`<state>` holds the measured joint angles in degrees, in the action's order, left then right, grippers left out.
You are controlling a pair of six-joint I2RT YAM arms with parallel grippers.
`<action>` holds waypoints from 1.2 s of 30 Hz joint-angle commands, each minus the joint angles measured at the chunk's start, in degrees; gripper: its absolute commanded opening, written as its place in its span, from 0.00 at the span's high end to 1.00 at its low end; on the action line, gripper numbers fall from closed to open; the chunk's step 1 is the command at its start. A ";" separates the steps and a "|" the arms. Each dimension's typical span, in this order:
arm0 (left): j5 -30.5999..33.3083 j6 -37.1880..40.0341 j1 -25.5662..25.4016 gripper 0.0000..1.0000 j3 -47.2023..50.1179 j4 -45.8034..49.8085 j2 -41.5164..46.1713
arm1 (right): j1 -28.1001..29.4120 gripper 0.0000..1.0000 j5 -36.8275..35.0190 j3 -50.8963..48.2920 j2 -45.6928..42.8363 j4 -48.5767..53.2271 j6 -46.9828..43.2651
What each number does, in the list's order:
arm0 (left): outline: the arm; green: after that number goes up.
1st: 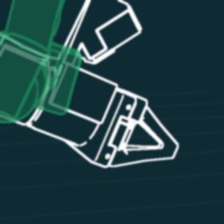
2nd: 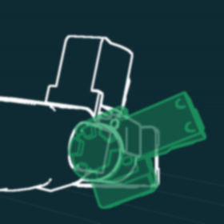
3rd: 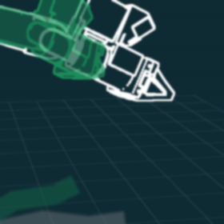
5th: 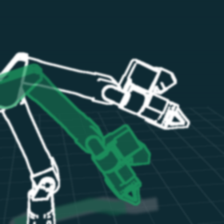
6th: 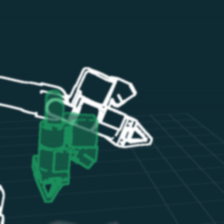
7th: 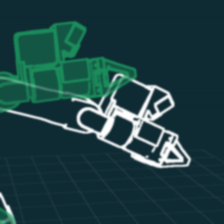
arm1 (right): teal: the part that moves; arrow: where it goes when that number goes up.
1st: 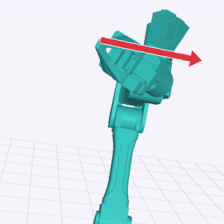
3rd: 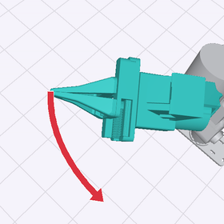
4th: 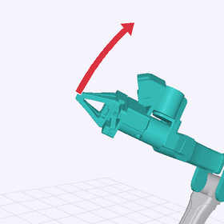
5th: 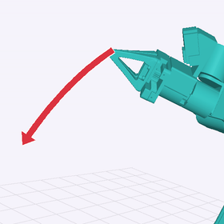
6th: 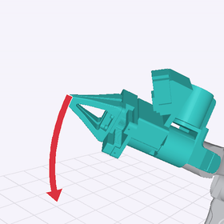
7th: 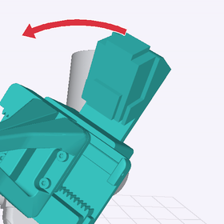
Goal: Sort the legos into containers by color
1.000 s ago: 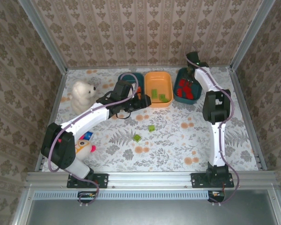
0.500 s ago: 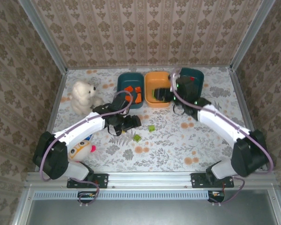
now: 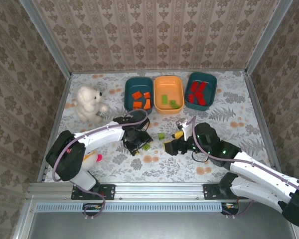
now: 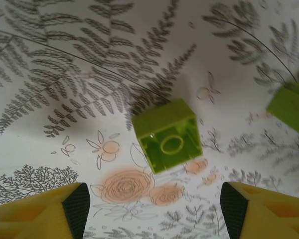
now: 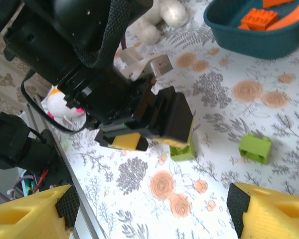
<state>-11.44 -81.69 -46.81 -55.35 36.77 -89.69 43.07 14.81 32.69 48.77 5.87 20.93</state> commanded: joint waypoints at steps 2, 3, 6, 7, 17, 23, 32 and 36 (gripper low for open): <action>3.01 -7.99 -0.15 0.28 -3.89 -0.36 -3.46 | 0.39 0.18 -1.36 -1.22 -2.51 2.54 -0.95; 3.01 -8.22 -0.19 0.28 -4.78 0.06 -4.82 | 0.37 0.18 -1.14 -1.22 -2.55 2.72 -0.98; 2.58 -8.48 -0.36 0.29 -6.40 0.04 -7.77 | 0.43 0.18 -0.20 -1.22 -2.21 2.68 -1.29; 2.41 -8.53 -0.48 0.30 -6.63 0.04 -8.43 | 0.41 0.18 -0.05 -1.22 -2.04 2.74 -1.38; 2.76 -9.64 -0.59 0.40 -6.46 0.60 -11.23 | 0.31 0.17 -0.88 -0.61 -0.45 3.45 -2.65; 2.90 -8.04 -0.72 0.56 -7.73 2.26 -13.24 | 0.23 0.17 -1.09 0.35 1.27 3.54 -2.88; 10.12 -0.82 -0.44 0.65 -15.93 7.24 -11.21 | -1.64 0.17 -7.92 3.17 0.19 6.00 -2.82; 14.37 11.94 0.46 0.65 -29.49 11.23 -14.56 | -7.75 0.13 -15.20 5.68 -1.60 5.30 0.53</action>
<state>-2.57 -79.92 -46.81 -76.84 43.99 -102.89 38.48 7.14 34.87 49.04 11.05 19.70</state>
